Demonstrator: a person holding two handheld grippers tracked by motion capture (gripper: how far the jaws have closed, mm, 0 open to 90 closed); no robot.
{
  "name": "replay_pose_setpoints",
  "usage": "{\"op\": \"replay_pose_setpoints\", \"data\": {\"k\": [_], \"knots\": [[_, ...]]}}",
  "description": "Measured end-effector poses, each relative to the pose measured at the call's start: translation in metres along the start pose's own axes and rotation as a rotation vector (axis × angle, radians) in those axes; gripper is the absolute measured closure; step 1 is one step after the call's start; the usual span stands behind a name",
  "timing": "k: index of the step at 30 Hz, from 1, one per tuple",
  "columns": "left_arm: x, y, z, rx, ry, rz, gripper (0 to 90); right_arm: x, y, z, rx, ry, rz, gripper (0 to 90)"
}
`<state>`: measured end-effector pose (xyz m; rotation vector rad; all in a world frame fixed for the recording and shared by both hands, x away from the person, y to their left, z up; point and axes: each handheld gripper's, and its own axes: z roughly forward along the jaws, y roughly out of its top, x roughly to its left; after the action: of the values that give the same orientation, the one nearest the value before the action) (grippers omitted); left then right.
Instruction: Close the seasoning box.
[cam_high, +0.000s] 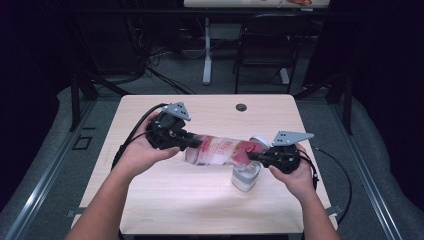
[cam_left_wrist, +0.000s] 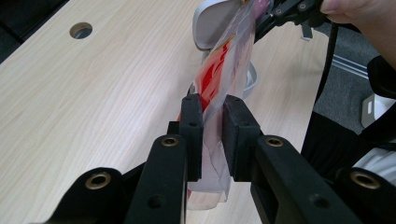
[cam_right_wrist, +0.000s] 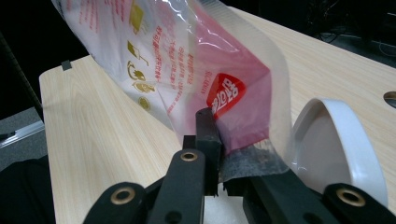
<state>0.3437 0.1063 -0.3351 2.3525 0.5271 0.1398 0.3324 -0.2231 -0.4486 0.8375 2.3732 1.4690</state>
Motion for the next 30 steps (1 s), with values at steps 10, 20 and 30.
{"op": "replay_pose_setpoints", "data": {"k": [10,20,30], "knots": [[0.006,-0.011,0.002,0.006,-0.004,-0.019,79.5,0.004,0.003,-0.002,-0.013,-0.005,-0.014,87.8],[0.009,-0.02,0.005,-0.015,-0.019,-0.043,79.8,0.0,0.001,-0.004,-0.034,0.01,0.016,84.3],[0.012,-0.031,0.005,-0.04,-0.032,-0.051,80.1,0.0,-0.002,-0.003,-0.055,0.035,0.044,80.5]]}}
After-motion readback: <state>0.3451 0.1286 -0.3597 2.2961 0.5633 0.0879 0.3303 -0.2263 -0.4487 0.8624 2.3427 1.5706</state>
